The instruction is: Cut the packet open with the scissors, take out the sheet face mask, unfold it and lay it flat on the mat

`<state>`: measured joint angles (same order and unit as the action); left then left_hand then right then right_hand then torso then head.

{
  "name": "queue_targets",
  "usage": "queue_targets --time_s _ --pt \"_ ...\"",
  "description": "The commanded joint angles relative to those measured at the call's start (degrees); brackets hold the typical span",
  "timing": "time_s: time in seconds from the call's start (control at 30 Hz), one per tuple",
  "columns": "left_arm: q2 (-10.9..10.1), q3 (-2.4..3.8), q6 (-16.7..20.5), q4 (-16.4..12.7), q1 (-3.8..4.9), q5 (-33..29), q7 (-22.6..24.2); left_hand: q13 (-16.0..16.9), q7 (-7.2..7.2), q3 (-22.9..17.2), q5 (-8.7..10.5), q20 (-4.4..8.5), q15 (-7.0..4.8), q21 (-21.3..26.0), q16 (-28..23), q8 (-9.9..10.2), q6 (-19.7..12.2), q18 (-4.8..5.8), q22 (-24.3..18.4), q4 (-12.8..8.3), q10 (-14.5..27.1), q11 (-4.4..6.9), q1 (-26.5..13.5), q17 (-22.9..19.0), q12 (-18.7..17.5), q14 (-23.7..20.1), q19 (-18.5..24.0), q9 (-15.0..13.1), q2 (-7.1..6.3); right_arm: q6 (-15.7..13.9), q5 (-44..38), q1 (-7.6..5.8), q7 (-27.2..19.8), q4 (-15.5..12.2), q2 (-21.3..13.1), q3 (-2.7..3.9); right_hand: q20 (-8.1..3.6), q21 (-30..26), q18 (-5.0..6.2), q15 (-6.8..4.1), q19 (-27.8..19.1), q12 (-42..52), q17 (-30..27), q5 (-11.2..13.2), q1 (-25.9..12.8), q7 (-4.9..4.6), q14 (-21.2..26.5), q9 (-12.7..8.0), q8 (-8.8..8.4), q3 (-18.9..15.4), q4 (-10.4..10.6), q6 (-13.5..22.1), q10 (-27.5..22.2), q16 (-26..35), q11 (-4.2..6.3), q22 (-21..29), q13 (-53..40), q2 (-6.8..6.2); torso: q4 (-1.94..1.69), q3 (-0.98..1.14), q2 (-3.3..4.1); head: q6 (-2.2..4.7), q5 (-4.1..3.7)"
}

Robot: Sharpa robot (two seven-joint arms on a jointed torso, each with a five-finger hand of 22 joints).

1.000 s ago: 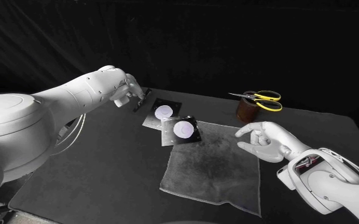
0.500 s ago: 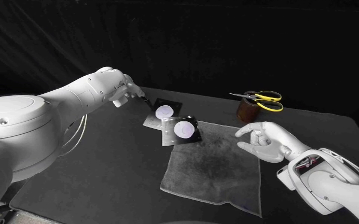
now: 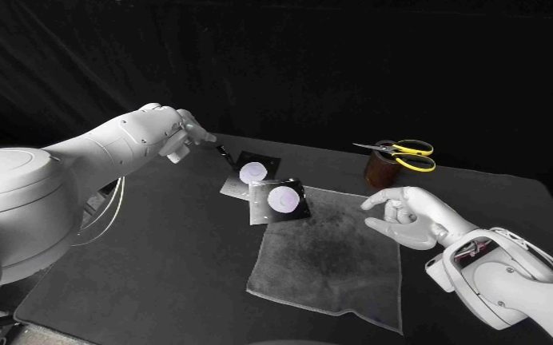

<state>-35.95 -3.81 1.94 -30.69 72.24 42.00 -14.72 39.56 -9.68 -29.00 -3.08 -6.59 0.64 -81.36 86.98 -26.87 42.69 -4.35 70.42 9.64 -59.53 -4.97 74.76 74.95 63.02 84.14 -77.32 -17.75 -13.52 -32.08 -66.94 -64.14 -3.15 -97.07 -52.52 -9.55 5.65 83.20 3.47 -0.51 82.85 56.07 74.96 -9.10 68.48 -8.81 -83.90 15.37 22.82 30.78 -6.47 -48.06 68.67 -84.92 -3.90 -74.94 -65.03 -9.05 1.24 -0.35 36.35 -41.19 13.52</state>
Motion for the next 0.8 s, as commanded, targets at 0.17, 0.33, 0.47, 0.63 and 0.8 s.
queue_targets --time_s 0.17,0.33,0.47,0.63,0.8 --pt "-5.43 0.14 6.78 -11.83 0.09 -2.75 13.03 -8.14 0.25 -5.29 0.08 0.12 0.19 11.26 -10.11 -2.82 2.48 -4.05 -19.61 -1.59 9.11 0.18 4.89 -12.94 -8.41 -6.15 13.94 -0.11 0.17 -0.22 0.13 0.02 -1.10 0.08 -0.10 0.04 0.08 -1.62 0.08 0.20 -1.62 -2.06 2.78 -0.19 0.16 -0.27 -2.89 -0.05 -0.44 0.61 0.07 0.20 -1.84 1.03 -0.07 1.26 1.65 0.40 0.08 0.08 0.03 -0.01 -0.92" --pt "-9.56 0.04 7.25 -24.05 0.06 -1.95 18.36 -16.07 0.05 -4.60 0.14 -0.67 1.03 21.87 -20.29 -3.45 0.58 -6.17 -33.04 -1.39 12.37 -0.80 3.47 -28.91 -17.62 -15.99 22.94 0.34 -2.31 -0.04 0.32 0.03 -1.50 0.31 -0.06 0.03 0.00 -5.39 1.25 0.04 -4.74 -13.48 -1.69 -0.03 0.23 -0.22 -1.56 0.04 -0.64 2.26 0.46 0.17 -7.72 4.19 0.04 6.92 12.51 -0.12 -0.01 0.04 -0.02 -0.11 -1.64" --pt "-11.09 -0.23 6.95 -31.37 -0.27 2.92 19.66 -19.11 -0.37 -0.61 0.08 -1.33 1.77 24.44 -24.82 -3.60 -0.32 -6.12 -34.58 -1.53 14.39 -1.51 2.54 -35.43 -21.08 -20.42 23.54 0.66 -3.10 0.22 0.46 0.08 -1.74 0.55 0.17 0.03 -0.17 -7.18 1.65 -0.12 -5.63 -17.20 -3.56 0.19 0.22 -0.14 -1.11 0.21 -0.69 3.42 0.77 0.01 -7.51 5.83 0.18 9.14 17.42 -0.64 0.01 0.01 0.02 -0.23 -2.34" --pt "-11.33 -0.67 6.90 -38.63 -1.66 13.48 19.14 -24.59 -1.32 12.19 0.44 -2.41 2.90 31.31 -29.90 -3.57 -2.21 -6.18 -38.94 0.00 16.94 -2.56 5.50 -39.91 -25.61 -23.97 23.97 1.82 -0.69 0.64 0.56 0.14 -1.93 0.77 0.56 0.03 -0.30 -8.51 1.88 -0.18 -5.90 -21.32 -4.79 0.63 0.32 -0.09 -0.91 0.39 -0.88 4.35 1.13 -0.10 -7.12 7.13 0.21 10.47 23.19 -1.17 0.08 -0.02 0.05 -0.47 -3.01" --pt "-9.91 -1.12 6.91 -40.90 -2.93 22.07 16.93 -27.98 -1.98 28.77 0.22 -2.83 3.38 34.39 -29.58 -4.26 -3.77 -6.18 -41.20 7.02 17.65 -3.24 12.00 -41.93 -25.69 -23.47 21.64 2.84 2.00 0.87 0.59 0.17 -1.93 0.79 0.77 0.03 -0.31 -8.87 1.93 -0.16 -5.89 -22.70 -5.02 0.73 0.39 -0.14 -0.91 0.45 -1.03 4.50 1.25 -0.03 -6.91 7.47 0.17 10.73 25.34 -1.38 0.16 0.01 0.15 -0.70 -3.34"
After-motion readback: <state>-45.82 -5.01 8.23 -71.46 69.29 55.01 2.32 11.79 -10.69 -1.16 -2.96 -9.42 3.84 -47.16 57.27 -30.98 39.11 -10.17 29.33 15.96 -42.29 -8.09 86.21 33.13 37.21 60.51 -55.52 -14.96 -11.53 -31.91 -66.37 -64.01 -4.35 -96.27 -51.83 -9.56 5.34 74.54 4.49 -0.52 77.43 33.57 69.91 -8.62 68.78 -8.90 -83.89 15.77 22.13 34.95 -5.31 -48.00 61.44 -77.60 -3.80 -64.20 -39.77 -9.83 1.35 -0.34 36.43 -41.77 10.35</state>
